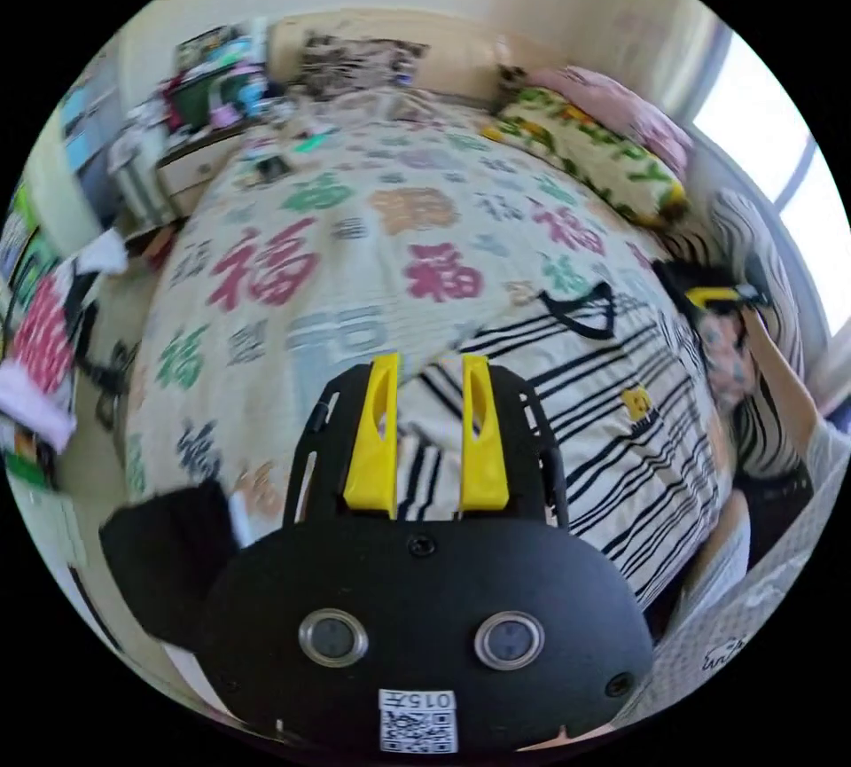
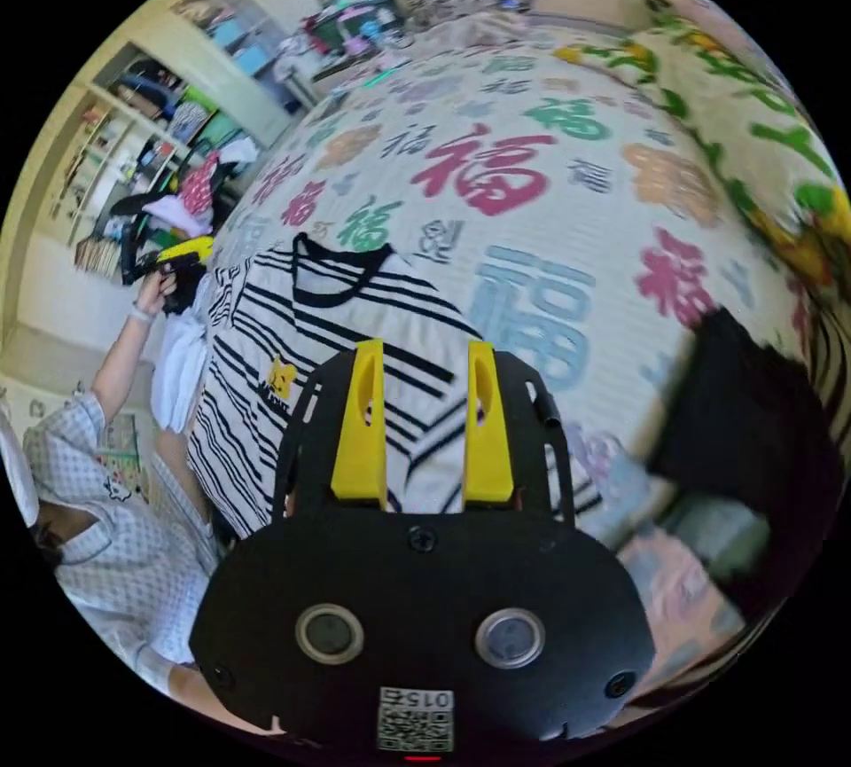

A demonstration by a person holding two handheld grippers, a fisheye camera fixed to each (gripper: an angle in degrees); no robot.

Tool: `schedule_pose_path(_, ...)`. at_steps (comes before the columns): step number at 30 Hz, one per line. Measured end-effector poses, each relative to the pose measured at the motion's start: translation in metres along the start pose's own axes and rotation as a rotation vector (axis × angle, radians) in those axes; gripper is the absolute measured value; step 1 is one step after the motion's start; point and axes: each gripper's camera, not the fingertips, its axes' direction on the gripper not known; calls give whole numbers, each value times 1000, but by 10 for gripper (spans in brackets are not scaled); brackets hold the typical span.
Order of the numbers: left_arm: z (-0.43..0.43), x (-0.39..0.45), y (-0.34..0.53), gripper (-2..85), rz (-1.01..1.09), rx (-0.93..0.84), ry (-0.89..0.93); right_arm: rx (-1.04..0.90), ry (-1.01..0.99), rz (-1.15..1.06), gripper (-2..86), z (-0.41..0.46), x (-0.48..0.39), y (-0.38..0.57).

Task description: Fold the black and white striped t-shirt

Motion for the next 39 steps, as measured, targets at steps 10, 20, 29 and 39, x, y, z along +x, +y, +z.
schedule_pose_path(10, 134, 43, -107, 20, 142, -232, 79, -235, 126, -78, 37, 93, -34, -96)
schedule_pose_path(20, 134, 23, -126, 36, 88, -166, -29, -153, 106, 21, 35, 70, -25, -98)
schedule_pose_path(29, 9, -40, 1, 96, -143, -152, -87, 67, 3, 8, 52, -26, -36, 29)
schedule_pose_path(39, 78, -40, -13, 56, -123, -287, -35, 17, -97, 290, 22, -59, -25, 181)
